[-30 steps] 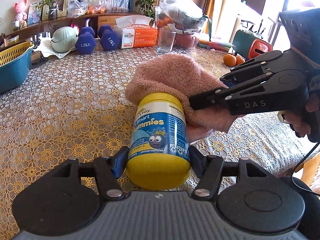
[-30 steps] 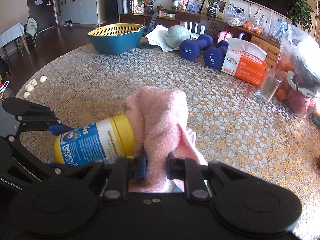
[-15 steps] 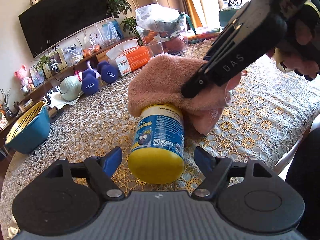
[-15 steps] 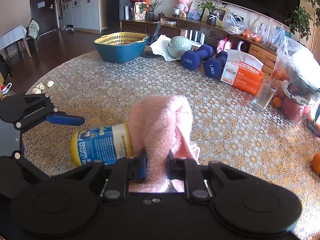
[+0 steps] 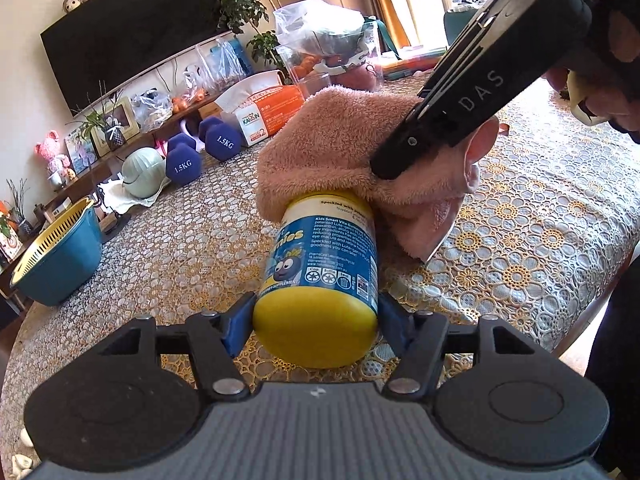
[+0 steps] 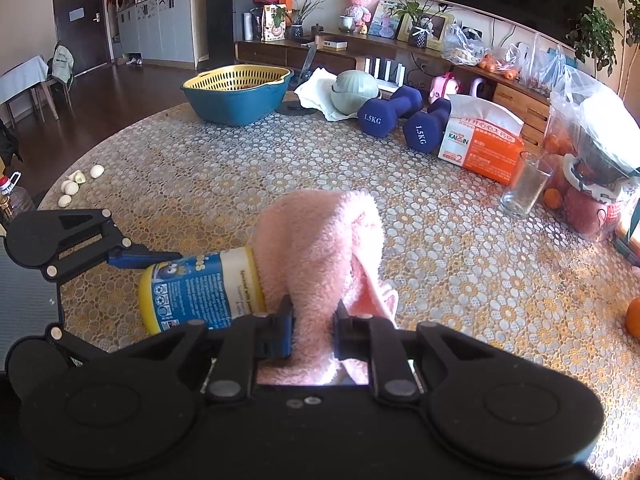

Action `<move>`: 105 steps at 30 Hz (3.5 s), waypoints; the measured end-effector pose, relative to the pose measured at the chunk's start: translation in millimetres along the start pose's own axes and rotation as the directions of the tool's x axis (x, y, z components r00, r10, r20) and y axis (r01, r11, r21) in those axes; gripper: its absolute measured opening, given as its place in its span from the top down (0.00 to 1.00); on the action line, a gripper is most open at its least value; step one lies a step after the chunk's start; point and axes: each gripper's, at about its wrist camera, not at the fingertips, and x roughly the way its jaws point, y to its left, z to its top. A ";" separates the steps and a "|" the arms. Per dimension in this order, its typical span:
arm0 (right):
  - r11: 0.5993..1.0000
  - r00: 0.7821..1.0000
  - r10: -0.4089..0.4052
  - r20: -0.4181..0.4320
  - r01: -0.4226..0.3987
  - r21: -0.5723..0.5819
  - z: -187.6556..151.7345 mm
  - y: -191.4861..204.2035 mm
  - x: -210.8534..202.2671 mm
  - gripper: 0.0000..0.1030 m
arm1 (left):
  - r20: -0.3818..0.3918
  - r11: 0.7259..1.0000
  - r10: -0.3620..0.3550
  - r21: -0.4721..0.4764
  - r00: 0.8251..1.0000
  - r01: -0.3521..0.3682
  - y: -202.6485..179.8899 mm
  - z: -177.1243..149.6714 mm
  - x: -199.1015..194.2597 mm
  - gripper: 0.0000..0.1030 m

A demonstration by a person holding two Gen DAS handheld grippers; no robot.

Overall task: Clean container
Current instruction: 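Drape the towel over the jar and rub with the right tool, then wipe the jar again with the towel in the right tool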

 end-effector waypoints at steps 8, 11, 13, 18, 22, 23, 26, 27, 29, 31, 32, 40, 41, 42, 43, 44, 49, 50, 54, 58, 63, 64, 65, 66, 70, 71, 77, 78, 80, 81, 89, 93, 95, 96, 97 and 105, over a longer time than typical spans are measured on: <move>1.000 0.997 -0.008 0.077 0.006 0.025 2.6 -1.7 -25.1 0.84 | -0.047 0.941 -0.191 -0.292 0.981 0.169 41.3 12.0 5.1 0.39; 0.999 0.994 0.035 0.108 -0.033 -0.019 7.1 9.0 -41.3 0.84 | -0.052 0.905 -0.249 -0.368 0.967 0.213 50.6 14.1 8.0 0.39; 0.996 0.990 0.078 0.115 -0.073 -0.050 9.3 19.6 -48.8 0.84 | -0.051 0.892 -0.266 -0.391 0.963 0.226 51.6 13.1 8.8 0.39; 0.982 0.984 0.155 0.084 -0.144 -0.123 9.9 46.0 -45.6 0.84 | -0.048 0.881 -0.289 -0.405 0.956 0.246 48.8 10.0 8.2 0.39; 0.976 0.984 0.172 0.040 -0.165 -0.145 7.5 52.3 -29.2 0.84 | -0.056 0.881 -0.294 -0.403 0.954 0.248 48.7 9.6 9.2 0.39; 0.975 0.985 0.171 0.032 -0.165 -0.149 7.0 52.3 -25.7 0.84 | -0.058 0.882 -0.293 -0.401 0.954 0.247 48.5 9.4 9.5 0.39; 0.976 0.989 0.149 0.027 -0.143 -0.162 5.6 50.0 -19.1 0.83 | -0.056 0.880 -0.294 -0.405 0.954 0.248 50.1 10.0 9.6 0.39; 0.978 0.990 0.140 0.030 -0.133 -0.162 5.7 47.6 -17.6 0.83 | -0.054 0.880 -0.294 -0.405 0.954 0.248 50.7 10.2 9.4 0.40; 0.982 0.993 0.109 0.033 -0.103 -0.160 7.2 42.0 -13.6 0.83 | -0.049 0.878 -0.297 -0.406 0.954 0.253 52.2 11.2 9.2 0.40; 0.986 0.996 0.079 0.033 -0.073 -0.150 9.4 34.1 -8.7 0.83 | -0.045 0.878 -0.298 -0.406 0.954 0.255 53.3 12.6 8.7 0.40; 0.988 0.997 0.068 0.034 -0.063 -0.140 10.5 29.2 -6.2 0.83 | -0.042 0.878 -0.297 -0.406 0.954 0.255 53.8 13.4 8.3 0.40; 1.000 1.000 -0.002 -0.012 0.003 0.026 3.6 -18.8 26.0 0.84 | -0.046 0.870 -0.308 -0.418 0.950 0.262 55.5 13.5 9.8 0.40; 0.999 1.000 0.004 -0.023 -0.003 0.041 0.5 -21.8 30.0 0.85 | -0.048 0.869 -0.310 -0.419 0.950 0.262 55.2 13.0 10.0 0.40; 0.998 0.999 0.018 -0.027 -0.016 0.053 -2.5 -23.7 32.0 0.85 | -0.049 0.869 -0.310 -0.419 0.950 0.262 55.0 12.7 10.1 0.40; 0.998 1.000 0.020 -0.024 -0.019 0.058 -4.6 -23.7 32.0 0.85 | -0.049 0.869 -0.309 -0.420 0.950 0.261 54.7 12.7 10.1 0.40; 0.998 1.000 0.018 -0.021 -0.017 0.058 -5.2 -22.8 30.2 0.85 | -0.050 0.870 -0.308 -0.419 0.950 0.260 54.5 13.1 10.1 0.40; 0.999 0.999 -0.004 0.041 0.003 0.039 3.7 -20.1 2.3 0.85 | -0.044 0.875 -0.299 -0.412 0.953 0.256 54.4 14.9 9.6 0.40; 1.000 0.998 -0.004 0.060 0.002 0.031 7.2 -17.7 -7.1 0.85 | -0.043 0.876 -0.297 -0.410 0.954 0.254 54.1 15.5 9.4 0.40; 0.999 0.992 0.050 0.113 -0.047 -0.021 16.2 -2.3 -37.5 0.85 | -0.044 0.883 -0.289 -0.399 0.956 0.249 52.6 17.0 8.8 0.40; 0.989 0.986 0.122 0.116 -0.111 -0.096 18.9 23.0 -51.0 0.85 | -0.048 0.888 -0.285 -0.389 0.957 0.245 51.2 17.8 8.5 0.40; 0.976 0.983 0.175 0.058 -0.166 -0.141 13.9 45.3 -39.7 0.85 | -0.057 0.898 -0.275 -0.371 0.960 0.235 48.4 18.6 9.0 0.40; 0.975 0.983 0.177 0.046 -0.169 -0.145 12.7 47.4 -36.3 0.84 | -0.060 0.900 -0.273 -0.367 0.960 0.234 47.6 18.5 9.2 0.40; 0.974 0.983 0.180 0.037 -0.173 -0.148 11.1 49.4 -32.8 0.84 | -0.063 0.902 -0.272 -0.364 0.960 0.232 47.0 18.4 9.3 0.40; 0.973 0.983 0.183 0.032 -0.177 -0.146 10.3 50.3 -30.5 0.84 | -0.064 0.903 -0.270 -0.363 0.961 0.230 46.3 18.0 9.3 0.40; 0.976 0.983 0.180 0.030 -0.175 -0.132 10.3 48.0 -25.5 0.84 | -0.060 0.899 -0.274 -0.371 0.960 0.233 47.7 17.0 9.1 0.40; 0.977 0.984 0.176 0.031 -0.171 -0.125 10.5 45.0 -23.7 0.84 | -0.060 0.899 -0.274 -0.371 0.960 0.233 47.7 17.1 9.0 0.40; 0.989 0.992 0.118 0.037 -0.114 -0.092 14.5 26.8 -12.9 0.84 | -0.052 0.898 -0.274 -0.373 0.960 0.236 49.2 19.1 9.6 0.40; 0.991 0.994 0.107 0.037 -0.103 -0.083 15.1 23.1 -10.8 0.84 | -0.051 0.897 -0.275 -0.373 0.960 0.237 49.6 19.6 9.8 0.40; 0.994 0.994 0.099 0.036 -0.097 -0.057 15.9 15.7 -7.1 0.84 | -0.048 0.895 -0.278 -0.375 0.959 0.241 50.0 20.0 9.4 0.40; 0.994 0.994 0.100 0.036 -0.098 -0.042 16.2 11.7 -5.4 0.84 | -0.043 0.893 -0.282 -0.376 0.959 0.246 50.3 20.7 8.5 0.40; 0.999 0.999 0.045 0.016 -0.045 0.005 17.6 -7.9 11.2 0.84 | -0.041 0.894 -0.286 -0.371 0.957 0.252 50.9 21.2 8.9 0.40; 0.998 0.999 0.052 0.013 -0.053 0.035 16.1 -15.6 17.5 0.83 | -0.041 0.891 -0.288 -0.377 0.957 0.252 52.2 19.7 10.1 0.40; 0.998 0.999 0.047 0.008 -0.047 0.045 15.4 -19.1 20.5 0.83 | -0.042 0.889 -0.291 -0.380 0.956 0.254 53.2 19.5 10.4 0.40; 0.998 0.999 0.044 0.005 -0.044 0.048 15.2 -20.7 22.0 0.83 | -0.043 0.889 -0.292 -0.380 0.956 0.254 53.2 19.4 10.5 0.40; 0.998 0.999 0.040 -0.002 -0.040 0.052 14.9 -22.3 23.7 0.83 | -0.045 0.890 -0.292 -0.379 0.955 0.254 53.3 18.8 10.8 0.40; 0.999 0.999 0.021 -0.041 -0.020 0.029 9.0 -17.6 40.3 0.84 | -0.065 0.889 -0.293 -0.385 0.954 0.246 53.2 12.7 13.1 0.39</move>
